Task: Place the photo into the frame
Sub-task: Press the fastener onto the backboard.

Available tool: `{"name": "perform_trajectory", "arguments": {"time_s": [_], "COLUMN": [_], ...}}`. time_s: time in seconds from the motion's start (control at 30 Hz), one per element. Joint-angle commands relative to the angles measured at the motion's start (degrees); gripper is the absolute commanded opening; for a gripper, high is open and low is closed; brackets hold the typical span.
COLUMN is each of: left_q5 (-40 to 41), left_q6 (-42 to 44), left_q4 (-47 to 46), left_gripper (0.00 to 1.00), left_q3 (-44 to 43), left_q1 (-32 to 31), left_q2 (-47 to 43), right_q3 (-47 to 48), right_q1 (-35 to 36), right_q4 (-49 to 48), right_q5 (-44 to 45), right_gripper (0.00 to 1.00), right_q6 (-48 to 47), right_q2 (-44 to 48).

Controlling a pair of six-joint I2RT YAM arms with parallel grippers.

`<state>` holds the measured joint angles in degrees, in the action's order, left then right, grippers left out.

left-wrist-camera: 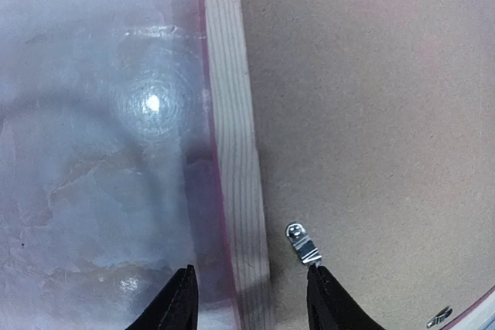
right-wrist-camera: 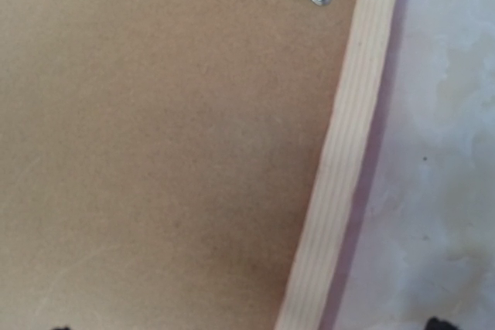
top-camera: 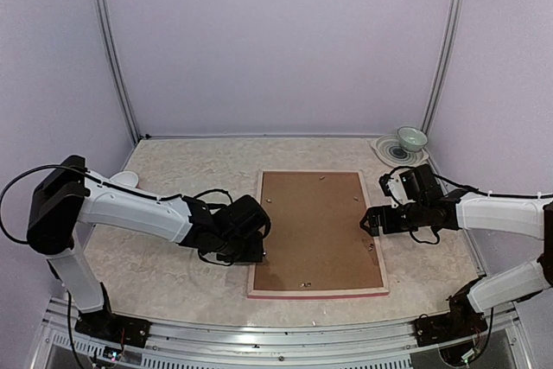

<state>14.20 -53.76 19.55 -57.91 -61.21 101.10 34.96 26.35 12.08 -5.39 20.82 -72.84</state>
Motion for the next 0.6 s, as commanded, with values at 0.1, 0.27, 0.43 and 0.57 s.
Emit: {"name": "perform_trajectory", "arguments": {"time_s": [0.1, 0.27, 0.43, 0.57], "left_q5": [0.33, 0.67, 1.79, 1.98], "left_q6": [0.85, 0.86, 0.7, 0.51], "left_q4": [0.62, 0.61, 1.3, 1.07], "left_gripper": [0.5, 0.49, 0.46, 0.44], "left_q3": [-3.72, -3.71, -3.29, -3.09], "left_q1": [-0.18, -0.14, -0.2, -0.21], "left_q2": [1.91, 3.78, 4.51, 5.1], "right_q3": [-0.5, -0.6, -0.51, -0.51], "right_q1": [0.43, 0.41, 0.38, 0.45], "right_q4": [-1.09, -1.22, -1.17, -1.18], "right_q5": [-0.43, -0.57, -0.76, -0.85], "right_gripper": [0.99, 0.99, 0.99, 0.99], "right_q6": [-0.26, -0.27, -0.25, -0.27], "right_q2": [0.77, 0.86, 0.86, 0.79]}}
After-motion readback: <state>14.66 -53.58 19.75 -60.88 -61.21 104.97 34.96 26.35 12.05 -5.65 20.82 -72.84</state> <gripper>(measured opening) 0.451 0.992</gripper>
